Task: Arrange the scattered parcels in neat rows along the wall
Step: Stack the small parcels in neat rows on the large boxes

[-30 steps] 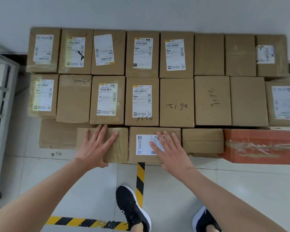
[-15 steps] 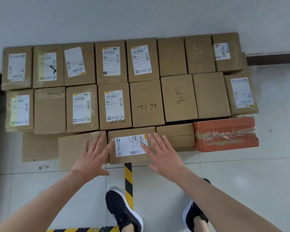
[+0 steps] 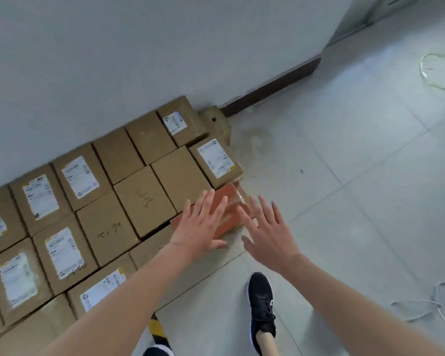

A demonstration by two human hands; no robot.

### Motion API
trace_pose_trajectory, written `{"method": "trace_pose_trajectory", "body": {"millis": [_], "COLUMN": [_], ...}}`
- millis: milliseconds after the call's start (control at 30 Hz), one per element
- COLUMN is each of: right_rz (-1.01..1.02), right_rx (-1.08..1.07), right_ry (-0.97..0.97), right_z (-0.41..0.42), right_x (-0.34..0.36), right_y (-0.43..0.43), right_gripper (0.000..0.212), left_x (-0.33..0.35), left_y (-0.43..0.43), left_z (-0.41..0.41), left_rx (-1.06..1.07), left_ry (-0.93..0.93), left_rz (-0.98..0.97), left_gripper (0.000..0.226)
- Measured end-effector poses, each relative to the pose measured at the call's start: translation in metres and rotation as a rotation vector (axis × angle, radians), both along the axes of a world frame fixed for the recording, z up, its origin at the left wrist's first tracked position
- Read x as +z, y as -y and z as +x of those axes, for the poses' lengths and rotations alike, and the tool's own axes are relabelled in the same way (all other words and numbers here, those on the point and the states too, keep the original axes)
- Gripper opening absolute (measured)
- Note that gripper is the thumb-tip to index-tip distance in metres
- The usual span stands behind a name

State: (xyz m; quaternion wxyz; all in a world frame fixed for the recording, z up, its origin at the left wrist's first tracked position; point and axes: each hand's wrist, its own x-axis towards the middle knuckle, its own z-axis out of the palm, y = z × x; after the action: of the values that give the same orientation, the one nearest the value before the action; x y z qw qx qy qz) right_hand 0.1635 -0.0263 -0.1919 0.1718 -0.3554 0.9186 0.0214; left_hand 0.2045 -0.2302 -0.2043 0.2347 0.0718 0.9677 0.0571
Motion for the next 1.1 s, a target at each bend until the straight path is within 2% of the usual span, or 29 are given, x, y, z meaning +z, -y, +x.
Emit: {"method": "trace_pose_trajectory", "body": {"millis": [133, 267, 433, 600, 733, 833, 933, 1100], "right_rz": [0.007, 0.061, 0.166, 0.177, 0.144, 0.078, -0.007, -0.077], "right_rx": [-0.309, -0.629, -0.992, -1.294, -1.497, -1.613, -1.669, -1.617], "right_ry": [-0.017, 0.024, 0.161, 0.246, 0.384, 0.499, 0.49, 0.458], "right_z": [0.005, 0.059, 0.164, 0.277, 0.338, 0.355, 0.336, 0.279], "right_x": [0.006, -0.008, -0.034, -0.07, -0.119, -0.164, -0.209, -0.276], "right_y": [-0.112, -0.222, -0.32, -0.355, -0.359, -0.361, -0.364, -0.375], "right_gripper": [0.073, 0.073, 0.079, 0.075, 0.074, 0.076, 0.078, 0.083], "left_x": [0.008, -0.002, -0.034, -0.082, -0.128, -0.168, -0.212, -0.286], "left_y": [-0.103, -0.205, -0.323, -0.408, -0.458, -0.486, -0.505, -0.537], "left_z": [-0.054, -0.062, -0.025, 0.037, 0.08, 0.103, 0.11, 0.097], "left_rx": [-0.251, -0.495, -0.763, -0.979, -1.025, -1.079, -1.139, -0.979], "left_ry": [0.043, 0.071, 0.143, 0.198, 0.259, 0.263, 0.234, 0.18], "left_rz": [-0.013, -0.032, -0.006, -0.04, -0.056, -0.089, -0.124, -0.175], "left_gripper": [0.118, 0.116, 0.101, 0.1, 0.098, 0.1, 0.106, 0.109]}}
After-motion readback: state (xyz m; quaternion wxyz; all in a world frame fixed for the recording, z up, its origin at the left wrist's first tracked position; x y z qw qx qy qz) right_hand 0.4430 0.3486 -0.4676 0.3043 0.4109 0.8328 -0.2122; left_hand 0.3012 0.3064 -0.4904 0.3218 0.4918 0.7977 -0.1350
